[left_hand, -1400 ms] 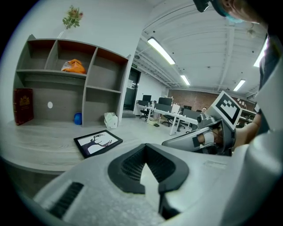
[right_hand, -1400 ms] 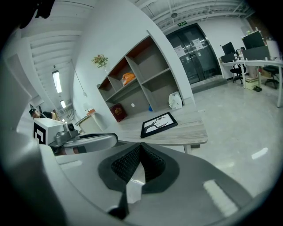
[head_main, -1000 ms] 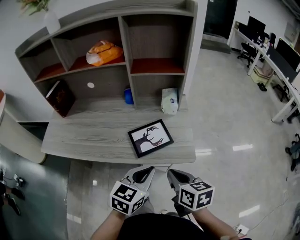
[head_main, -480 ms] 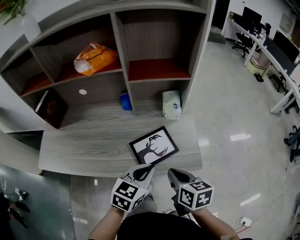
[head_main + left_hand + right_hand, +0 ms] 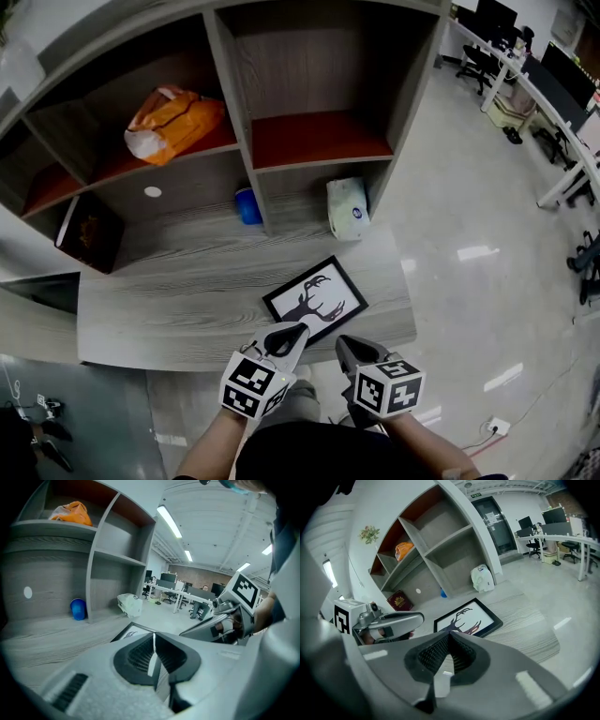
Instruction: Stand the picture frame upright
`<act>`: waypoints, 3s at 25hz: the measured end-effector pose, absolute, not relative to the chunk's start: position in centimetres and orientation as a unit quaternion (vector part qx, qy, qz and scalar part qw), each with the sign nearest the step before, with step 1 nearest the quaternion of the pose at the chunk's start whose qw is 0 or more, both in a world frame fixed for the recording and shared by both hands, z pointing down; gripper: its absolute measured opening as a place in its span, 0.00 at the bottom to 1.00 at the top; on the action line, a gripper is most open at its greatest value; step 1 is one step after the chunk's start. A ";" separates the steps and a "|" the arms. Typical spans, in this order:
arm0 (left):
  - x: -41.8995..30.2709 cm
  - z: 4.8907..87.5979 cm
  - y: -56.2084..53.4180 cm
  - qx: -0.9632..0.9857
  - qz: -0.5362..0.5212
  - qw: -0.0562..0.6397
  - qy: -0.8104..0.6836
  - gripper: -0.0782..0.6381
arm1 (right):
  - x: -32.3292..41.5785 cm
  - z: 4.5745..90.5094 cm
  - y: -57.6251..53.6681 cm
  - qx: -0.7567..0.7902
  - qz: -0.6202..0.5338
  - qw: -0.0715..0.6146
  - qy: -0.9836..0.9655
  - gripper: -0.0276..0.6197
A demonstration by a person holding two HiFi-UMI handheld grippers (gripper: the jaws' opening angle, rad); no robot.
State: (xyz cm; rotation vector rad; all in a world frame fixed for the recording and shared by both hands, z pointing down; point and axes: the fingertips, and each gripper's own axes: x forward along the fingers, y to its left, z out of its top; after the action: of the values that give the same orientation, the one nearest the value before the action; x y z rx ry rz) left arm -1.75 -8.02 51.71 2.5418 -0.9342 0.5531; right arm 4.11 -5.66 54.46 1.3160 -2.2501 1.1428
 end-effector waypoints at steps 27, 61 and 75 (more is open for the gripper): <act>-3.9 58.8 -16.8 0.898 0.305 0.174 -0.265 0.23 | 5.4 60.2 -8.7 0.587 0.491 0.100 -0.636 0.16; -2.6 62.4 -18.9 0.894 0.352 0.192 -0.199 0.31 | 6.3 62.8 -9.3 0.655 0.547 0.061 -0.518 0.26; -2.4 62.6 -18.8 0.882 0.360 0.201 -0.228 0.28 | 6.9 63.0 -9.2 0.658 0.560 0.035 -0.502 0.20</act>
State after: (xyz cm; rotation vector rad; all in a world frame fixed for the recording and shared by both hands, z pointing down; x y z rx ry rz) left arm -2.42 -18.84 62.56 2.4645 -0.6374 1.0067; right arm 6.86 -9.23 62.97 2.0223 -1.5435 1.7206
